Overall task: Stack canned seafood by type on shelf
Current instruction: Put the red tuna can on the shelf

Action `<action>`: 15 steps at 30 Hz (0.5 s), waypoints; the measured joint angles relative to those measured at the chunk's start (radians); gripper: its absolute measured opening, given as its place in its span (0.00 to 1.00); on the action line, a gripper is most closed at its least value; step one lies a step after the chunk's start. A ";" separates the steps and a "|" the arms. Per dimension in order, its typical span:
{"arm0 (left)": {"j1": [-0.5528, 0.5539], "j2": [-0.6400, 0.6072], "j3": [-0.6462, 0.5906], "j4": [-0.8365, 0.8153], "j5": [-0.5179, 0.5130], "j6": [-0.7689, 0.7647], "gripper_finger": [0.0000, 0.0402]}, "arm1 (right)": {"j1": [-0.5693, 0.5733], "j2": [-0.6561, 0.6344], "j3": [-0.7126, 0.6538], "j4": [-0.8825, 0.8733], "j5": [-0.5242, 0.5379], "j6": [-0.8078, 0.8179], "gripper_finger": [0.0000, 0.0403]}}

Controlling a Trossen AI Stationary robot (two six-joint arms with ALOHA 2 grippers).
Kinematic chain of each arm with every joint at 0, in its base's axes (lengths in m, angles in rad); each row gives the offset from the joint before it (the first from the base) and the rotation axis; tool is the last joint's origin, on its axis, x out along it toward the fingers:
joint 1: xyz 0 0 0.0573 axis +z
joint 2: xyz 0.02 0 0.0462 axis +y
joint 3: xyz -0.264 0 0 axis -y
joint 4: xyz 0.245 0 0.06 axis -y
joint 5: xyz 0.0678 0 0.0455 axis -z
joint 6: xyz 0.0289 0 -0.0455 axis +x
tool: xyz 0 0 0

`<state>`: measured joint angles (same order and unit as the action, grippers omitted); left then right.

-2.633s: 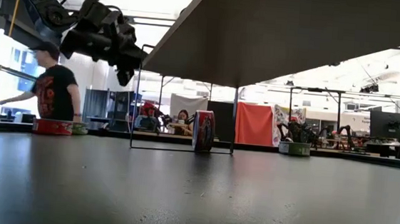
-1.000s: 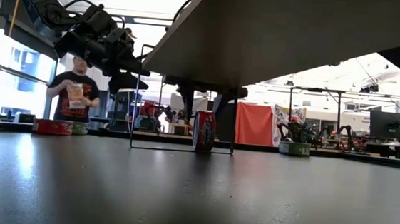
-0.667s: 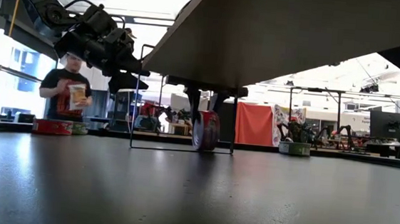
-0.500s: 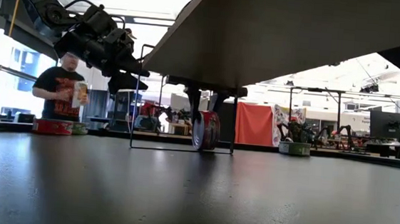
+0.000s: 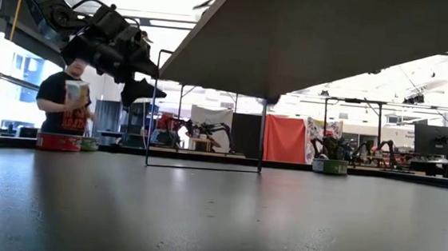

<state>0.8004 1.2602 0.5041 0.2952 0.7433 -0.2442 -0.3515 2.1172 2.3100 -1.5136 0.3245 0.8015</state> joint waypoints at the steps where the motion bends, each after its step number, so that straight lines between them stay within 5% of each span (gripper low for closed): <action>1: -0.005 0.000 0.000 0.020 0.019 -0.029 0.57 | 0.005 -0.022 0.000 -0.027 0.029 -0.013 0.28; 7: -0.080 0.000 0.001 0.203 0.033 -0.253 0.57 | 0.066 -0.159 -0.056 -0.055 0.126 -0.085 0.28; 11: -0.171 0.000 0.001 0.372 0.008 -0.424 0.57 | 0.117 -0.341 -0.235 -0.056 0.169 -0.072 0.28; 15: -0.284 0.000 0.001 0.540 -0.122 -0.556 0.57 | 0.213 -0.558 -0.459 -0.034 0.209 -0.006 0.28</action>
<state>0.5166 1.2598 0.5049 0.8352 0.6215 -0.8000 -0.1381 1.5591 1.8508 -1.5478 0.5331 0.7957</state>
